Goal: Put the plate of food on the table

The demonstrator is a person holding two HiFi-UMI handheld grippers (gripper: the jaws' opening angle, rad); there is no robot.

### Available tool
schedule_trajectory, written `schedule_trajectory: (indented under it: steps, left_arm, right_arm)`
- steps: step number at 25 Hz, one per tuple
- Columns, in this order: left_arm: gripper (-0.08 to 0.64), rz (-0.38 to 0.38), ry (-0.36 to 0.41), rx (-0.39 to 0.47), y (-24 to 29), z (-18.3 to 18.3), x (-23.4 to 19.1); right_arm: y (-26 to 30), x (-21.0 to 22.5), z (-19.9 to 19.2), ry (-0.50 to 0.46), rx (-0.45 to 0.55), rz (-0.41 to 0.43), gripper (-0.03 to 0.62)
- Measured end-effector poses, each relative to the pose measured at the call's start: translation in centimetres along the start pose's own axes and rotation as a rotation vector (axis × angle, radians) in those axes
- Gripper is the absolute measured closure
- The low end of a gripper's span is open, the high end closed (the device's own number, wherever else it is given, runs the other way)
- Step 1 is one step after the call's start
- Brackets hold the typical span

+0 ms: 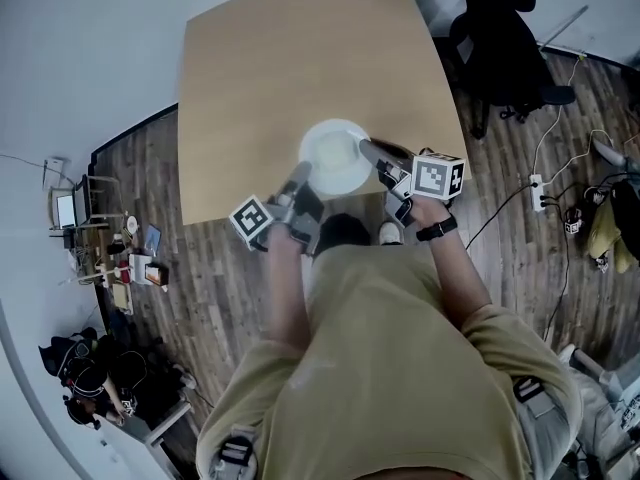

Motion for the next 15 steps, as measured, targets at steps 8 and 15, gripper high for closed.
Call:
schedule_trajectory:
  steps: [8, 15]
  left_arm:
    - [0.538, 0.040, -0.023, -0.079, 6.0, 3.4, -4.6]
    - [0.541, 0.079, 0.049, -0.152, 11.5, 8.3, -8.5]
  right_arm:
    - [3.7, 5.7, 2.1, -0.019, 0.043, -0.049, 0.538]
    - [9.3, 10.0, 5.1, 0.006, -0.026, -0.167, 0.537]
Point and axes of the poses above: the fingertips, and each gripper's own axes: y forward along the fingers, x to its right, z out of its top, the point moved 8 cm from there along -y, backward along the fingers, and after that the axes turned 12 degrees about -z, right-handed, at the moved point
